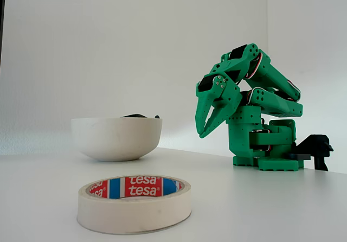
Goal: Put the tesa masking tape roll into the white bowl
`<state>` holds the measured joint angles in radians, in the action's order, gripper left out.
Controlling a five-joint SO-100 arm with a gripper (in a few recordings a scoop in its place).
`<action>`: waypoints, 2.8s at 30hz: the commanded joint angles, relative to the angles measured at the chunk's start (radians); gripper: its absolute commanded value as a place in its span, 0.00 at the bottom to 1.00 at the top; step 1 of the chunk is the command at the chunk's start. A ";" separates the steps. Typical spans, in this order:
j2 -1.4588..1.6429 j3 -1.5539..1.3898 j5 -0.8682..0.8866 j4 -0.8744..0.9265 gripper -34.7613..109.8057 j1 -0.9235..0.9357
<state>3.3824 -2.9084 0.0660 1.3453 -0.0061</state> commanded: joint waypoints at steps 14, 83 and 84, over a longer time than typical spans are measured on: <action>-0.738 0.505 0.028 -0.327 0.18 0.006; -1.812 1.003 0.290 -0.581 0.18 -0.477; -1.812 1.002 0.290 -0.581 0.18 -0.479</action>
<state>1.5493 -1.9558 0.3482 0.7578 -0.4694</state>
